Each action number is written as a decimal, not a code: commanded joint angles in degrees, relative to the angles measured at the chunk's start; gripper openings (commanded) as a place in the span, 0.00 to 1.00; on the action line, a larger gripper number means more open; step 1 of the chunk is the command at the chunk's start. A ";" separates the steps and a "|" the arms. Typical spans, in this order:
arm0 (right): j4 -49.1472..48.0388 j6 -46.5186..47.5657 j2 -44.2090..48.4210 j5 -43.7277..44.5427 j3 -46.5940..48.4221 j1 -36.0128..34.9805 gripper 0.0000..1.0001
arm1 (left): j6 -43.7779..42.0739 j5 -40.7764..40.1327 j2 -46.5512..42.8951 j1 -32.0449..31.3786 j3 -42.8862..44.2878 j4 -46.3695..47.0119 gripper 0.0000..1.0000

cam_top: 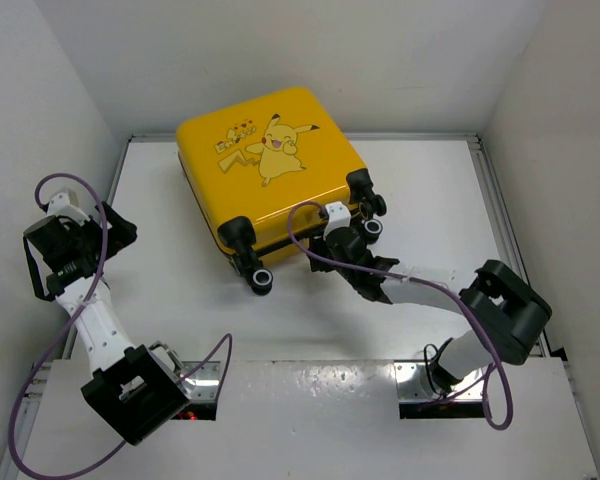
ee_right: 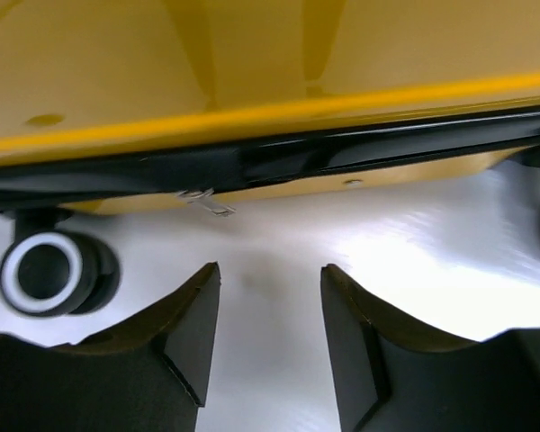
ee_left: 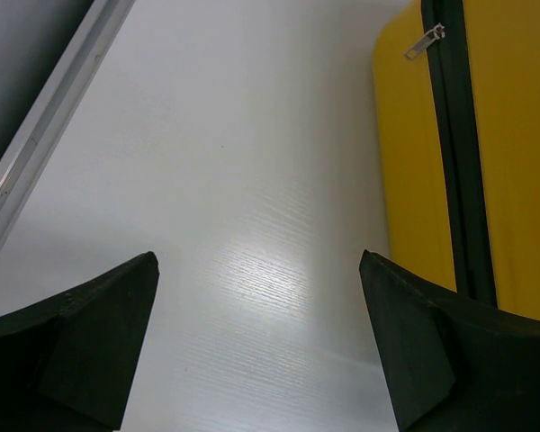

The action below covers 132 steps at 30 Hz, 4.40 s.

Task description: Pack the luggage

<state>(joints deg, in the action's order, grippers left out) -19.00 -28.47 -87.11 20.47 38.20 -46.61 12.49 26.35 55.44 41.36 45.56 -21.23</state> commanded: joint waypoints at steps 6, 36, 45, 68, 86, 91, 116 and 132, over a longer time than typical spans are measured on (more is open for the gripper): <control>-7.38 -0.79 0.37 -5.20 -0.25 -0.23 0.57 | -0.98 3.45 -1.30 0.65 -0.56 2.16 1.00; -10.34 4.11 -7.91 12.94 8.13 -2.52 0.43 | -1.59 1.25 -1.30 0.65 -2.66 2.69 1.00; -28.27 15.72 -3.51 4.06 -1.28 -2.43 0.20 | -1.59 1.78 -1.82 0.65 -2.67 3.22 1.00; -27.49 16.25 -5.78 -0.96 -0.49 -1.99 0.28 | -2.12 1.78 -1.83 0.65 -3.20 3.22 1.00; -27.68 19.59 -2.28 -2.63 -2.60 -0.59 0.00 | -11.86 8.19 -6.67 -3.48 5.67 -10.10 0.95; -24.94 17.93 -2.80 0.27 -1.63 -0.68 0.00 | -15.65 9.51 -2.71 -8.92 12.96 -21.20 0.87; -21.69 16.34 -11.32 1.41 8.82 -3.14 0.00 | 19.76 -0.58 -2.99 -47.78 11.57 -24.03 0.98; -22.22 16.60 -13.00 2.21 9.27 -4.28 0.00 | 23.19 -19.22 9.15 -55.95 15.17 -19.55 0.94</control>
<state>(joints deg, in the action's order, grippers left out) -34.50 -11.97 -99.44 22.76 44.45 -50.46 33.76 11.44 62.98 -13.58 58.37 -42.85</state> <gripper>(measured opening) 0.003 0.940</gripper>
